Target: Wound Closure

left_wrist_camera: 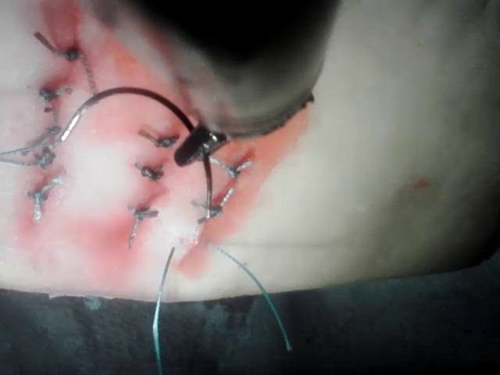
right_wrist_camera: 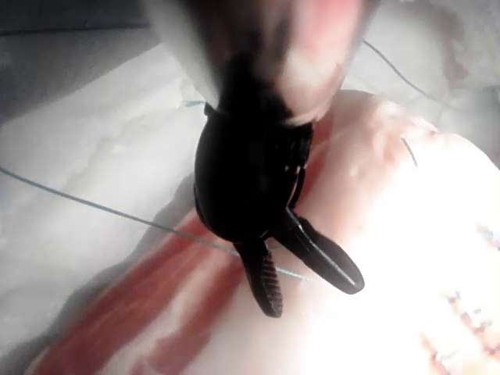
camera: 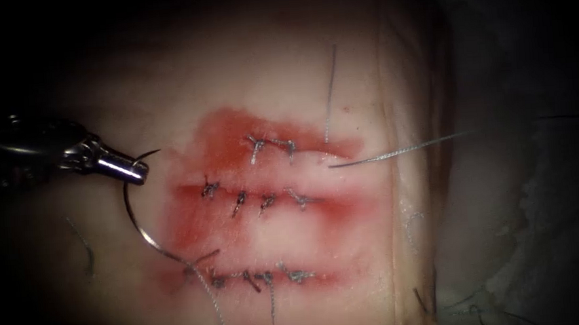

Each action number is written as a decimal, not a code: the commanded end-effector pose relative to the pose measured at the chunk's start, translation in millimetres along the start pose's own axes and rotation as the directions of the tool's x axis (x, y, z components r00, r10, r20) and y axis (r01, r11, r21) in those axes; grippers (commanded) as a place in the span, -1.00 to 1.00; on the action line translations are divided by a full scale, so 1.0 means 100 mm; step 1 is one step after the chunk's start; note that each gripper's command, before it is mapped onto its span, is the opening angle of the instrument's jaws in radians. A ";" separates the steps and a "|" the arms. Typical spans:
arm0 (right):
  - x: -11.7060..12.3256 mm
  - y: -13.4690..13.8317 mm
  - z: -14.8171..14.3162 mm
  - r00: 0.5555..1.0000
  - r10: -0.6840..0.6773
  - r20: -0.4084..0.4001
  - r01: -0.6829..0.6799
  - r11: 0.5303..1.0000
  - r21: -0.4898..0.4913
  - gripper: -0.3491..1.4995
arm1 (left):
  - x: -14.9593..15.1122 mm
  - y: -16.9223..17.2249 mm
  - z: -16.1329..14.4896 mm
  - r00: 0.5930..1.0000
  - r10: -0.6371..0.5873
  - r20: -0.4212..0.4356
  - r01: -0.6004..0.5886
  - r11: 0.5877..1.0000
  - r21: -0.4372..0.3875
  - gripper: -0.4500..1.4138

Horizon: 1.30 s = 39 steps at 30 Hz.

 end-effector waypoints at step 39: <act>0.026 0.014 0.042 0.999 -0.034 0.010 0.035 0.997 -0.066 0.96 | -0.092 0.068 -0.035 0.992 -0.126 -0.025 0.120 0.976 -0.183 0.44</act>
